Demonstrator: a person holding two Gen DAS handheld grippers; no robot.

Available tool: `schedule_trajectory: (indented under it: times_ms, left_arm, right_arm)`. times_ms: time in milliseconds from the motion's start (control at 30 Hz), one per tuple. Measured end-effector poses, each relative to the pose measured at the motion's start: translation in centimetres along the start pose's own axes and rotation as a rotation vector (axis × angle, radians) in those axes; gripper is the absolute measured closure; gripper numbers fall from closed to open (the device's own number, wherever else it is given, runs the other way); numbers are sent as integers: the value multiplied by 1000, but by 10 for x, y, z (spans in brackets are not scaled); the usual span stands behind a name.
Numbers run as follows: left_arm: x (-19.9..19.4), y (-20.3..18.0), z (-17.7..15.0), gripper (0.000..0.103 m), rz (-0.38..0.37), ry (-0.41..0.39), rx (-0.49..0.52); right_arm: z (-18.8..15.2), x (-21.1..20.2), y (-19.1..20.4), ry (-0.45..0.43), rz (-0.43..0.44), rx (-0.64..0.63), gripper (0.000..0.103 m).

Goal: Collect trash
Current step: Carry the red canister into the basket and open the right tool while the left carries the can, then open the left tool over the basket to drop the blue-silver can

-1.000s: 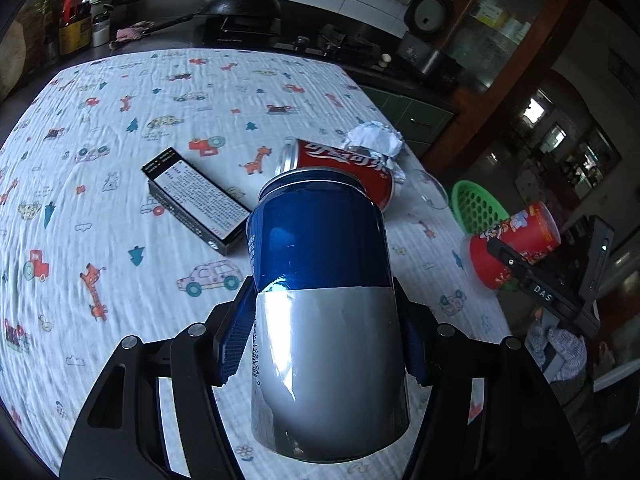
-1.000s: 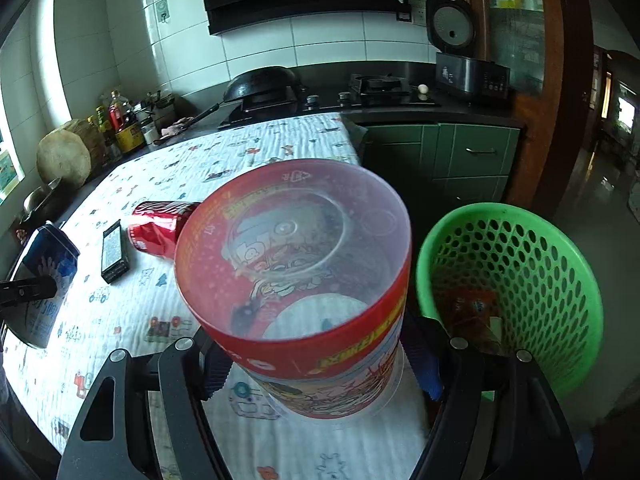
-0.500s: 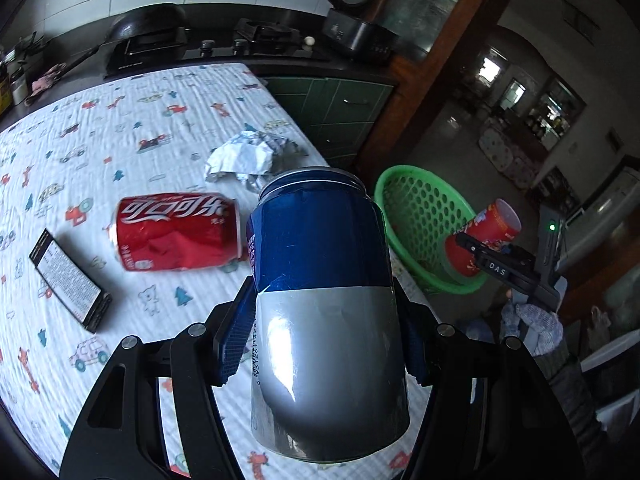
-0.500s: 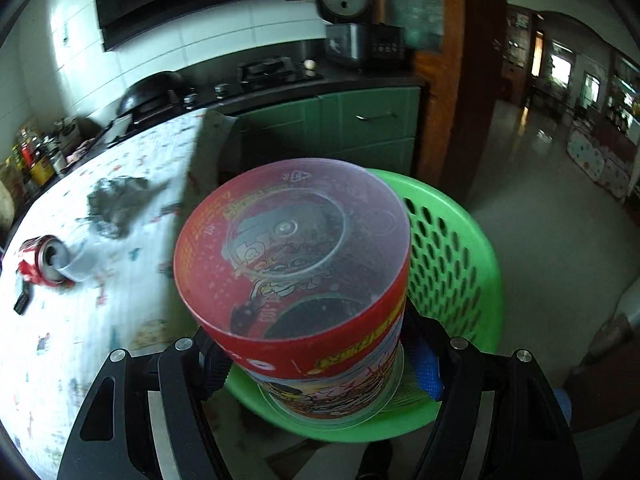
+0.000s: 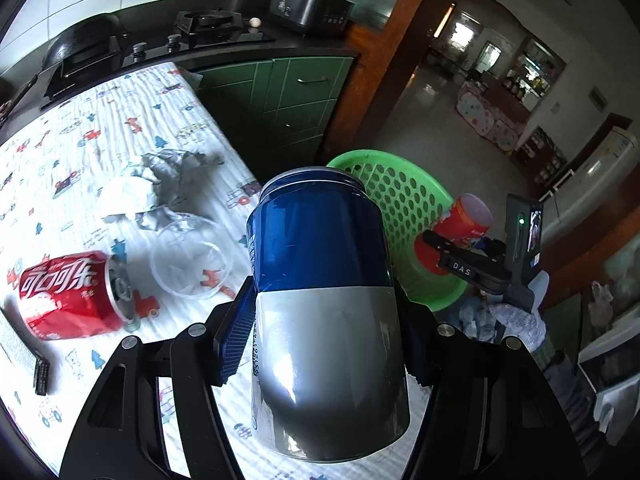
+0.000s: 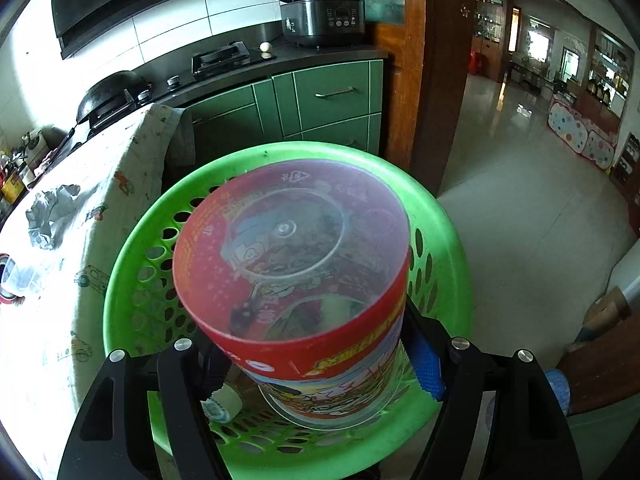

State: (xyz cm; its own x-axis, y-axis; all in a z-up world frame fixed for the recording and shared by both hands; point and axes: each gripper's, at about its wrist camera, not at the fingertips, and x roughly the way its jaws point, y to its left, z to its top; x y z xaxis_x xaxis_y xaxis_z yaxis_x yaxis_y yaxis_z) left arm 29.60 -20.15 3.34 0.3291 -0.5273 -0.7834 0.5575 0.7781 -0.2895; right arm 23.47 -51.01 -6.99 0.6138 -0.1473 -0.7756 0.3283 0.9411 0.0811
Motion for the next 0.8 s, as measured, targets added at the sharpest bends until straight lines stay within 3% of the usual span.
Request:
schedule_trajectory:
  times_ms: [567, 800]
  left_arm:
    - [74, -54, 41, 40, -22, 99, 93]
    - [114, -69, 60, 40, 3, 141, 134]
  right_arm:
    - [-14, -54, -22, -94, 14, -1, 20]
    - [-27, -71, -30, -122, 38, 17, 19]
